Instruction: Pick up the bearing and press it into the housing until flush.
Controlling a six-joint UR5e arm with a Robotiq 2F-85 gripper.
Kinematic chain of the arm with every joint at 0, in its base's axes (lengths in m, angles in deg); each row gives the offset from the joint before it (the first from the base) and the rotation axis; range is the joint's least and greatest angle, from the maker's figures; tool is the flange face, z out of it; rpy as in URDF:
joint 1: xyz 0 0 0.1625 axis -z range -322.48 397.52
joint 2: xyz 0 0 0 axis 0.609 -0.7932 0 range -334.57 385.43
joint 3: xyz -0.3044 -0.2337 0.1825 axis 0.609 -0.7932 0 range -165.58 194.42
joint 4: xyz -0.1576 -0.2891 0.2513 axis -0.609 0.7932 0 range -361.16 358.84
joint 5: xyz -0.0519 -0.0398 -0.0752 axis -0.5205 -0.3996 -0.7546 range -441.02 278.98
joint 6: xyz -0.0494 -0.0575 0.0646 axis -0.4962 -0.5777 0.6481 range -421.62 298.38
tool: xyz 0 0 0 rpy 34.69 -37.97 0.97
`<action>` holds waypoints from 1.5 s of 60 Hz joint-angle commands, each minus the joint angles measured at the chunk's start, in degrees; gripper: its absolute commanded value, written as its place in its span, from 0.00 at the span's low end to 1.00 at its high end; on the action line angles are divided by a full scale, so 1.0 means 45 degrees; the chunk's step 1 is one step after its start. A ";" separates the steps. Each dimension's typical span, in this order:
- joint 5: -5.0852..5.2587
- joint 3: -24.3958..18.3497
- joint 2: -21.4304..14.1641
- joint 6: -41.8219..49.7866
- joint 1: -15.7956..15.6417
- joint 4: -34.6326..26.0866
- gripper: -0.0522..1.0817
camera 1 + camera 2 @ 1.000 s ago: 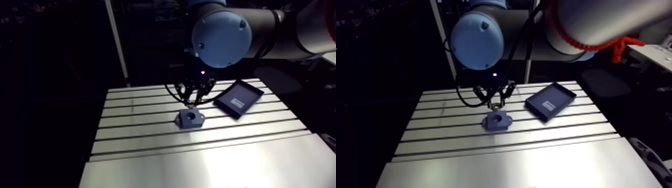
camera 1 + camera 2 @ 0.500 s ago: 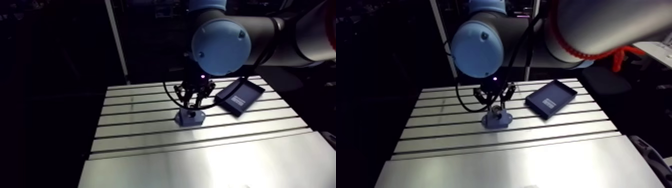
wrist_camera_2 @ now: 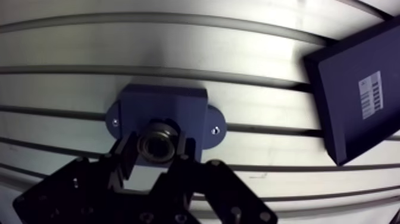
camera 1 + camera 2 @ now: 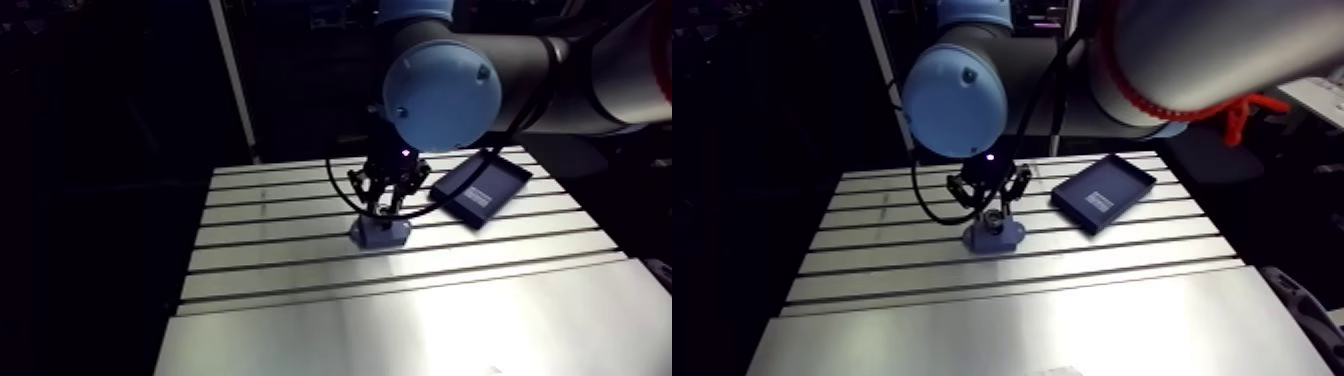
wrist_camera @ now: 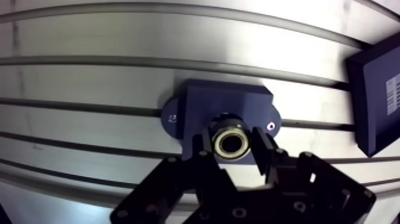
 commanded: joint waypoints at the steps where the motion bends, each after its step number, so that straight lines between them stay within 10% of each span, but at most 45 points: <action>1: 0.0002 0.0018 0.0104 -0.0033 0.0009 0.0037 0.69; 90: 0.0002 0.0082 0.0319 -0.0332 0.0031 0.0195 0.69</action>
